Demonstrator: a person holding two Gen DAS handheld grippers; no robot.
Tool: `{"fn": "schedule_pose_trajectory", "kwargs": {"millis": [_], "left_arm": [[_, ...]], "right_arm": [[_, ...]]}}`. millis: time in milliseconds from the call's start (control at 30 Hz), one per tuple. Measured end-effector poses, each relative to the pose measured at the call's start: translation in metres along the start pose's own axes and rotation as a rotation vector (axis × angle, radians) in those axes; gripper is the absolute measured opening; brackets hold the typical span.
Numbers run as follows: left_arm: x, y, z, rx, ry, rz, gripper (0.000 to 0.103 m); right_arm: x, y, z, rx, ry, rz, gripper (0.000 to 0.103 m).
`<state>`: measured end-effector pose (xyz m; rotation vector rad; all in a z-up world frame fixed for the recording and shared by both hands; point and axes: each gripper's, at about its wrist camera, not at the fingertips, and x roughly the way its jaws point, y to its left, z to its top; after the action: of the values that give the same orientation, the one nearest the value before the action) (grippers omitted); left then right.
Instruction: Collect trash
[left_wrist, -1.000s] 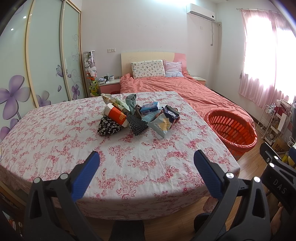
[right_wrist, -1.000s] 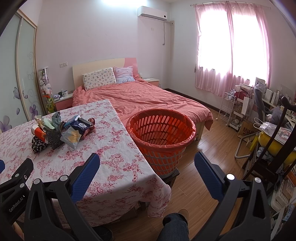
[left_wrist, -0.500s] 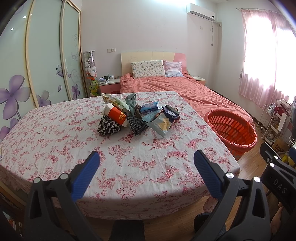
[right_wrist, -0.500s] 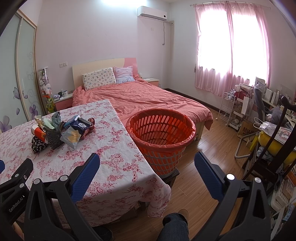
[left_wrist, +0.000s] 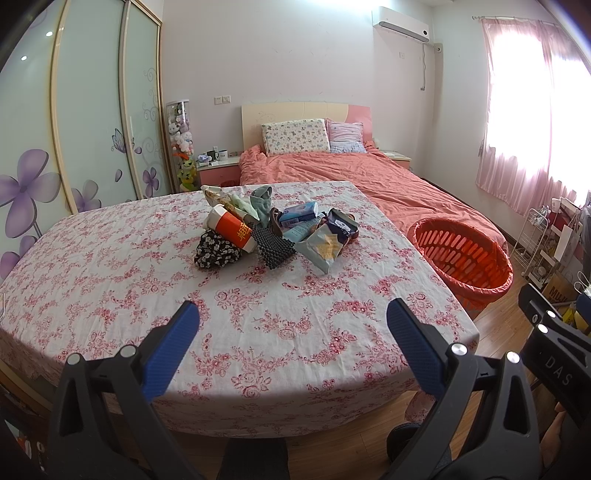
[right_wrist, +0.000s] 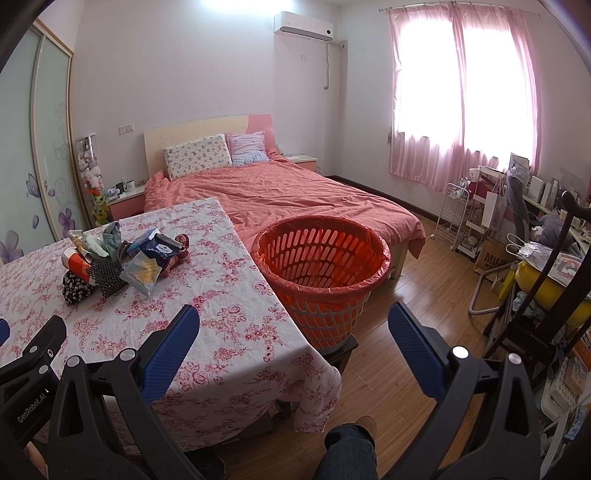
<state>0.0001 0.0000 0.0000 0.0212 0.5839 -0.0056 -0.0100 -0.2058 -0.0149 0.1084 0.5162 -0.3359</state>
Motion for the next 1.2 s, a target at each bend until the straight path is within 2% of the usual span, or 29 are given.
{"fn": "schedule_pose_trajectory", "kwargs": {"millis": [1200], "left_arm": [[0.0016,0.0015,-0.0005,-0.005,0.006,0.002,0.099]], "right_arm": [[0.0044,0.001,0.0009,-0.001,0.003,-0.002,0.101]]}}
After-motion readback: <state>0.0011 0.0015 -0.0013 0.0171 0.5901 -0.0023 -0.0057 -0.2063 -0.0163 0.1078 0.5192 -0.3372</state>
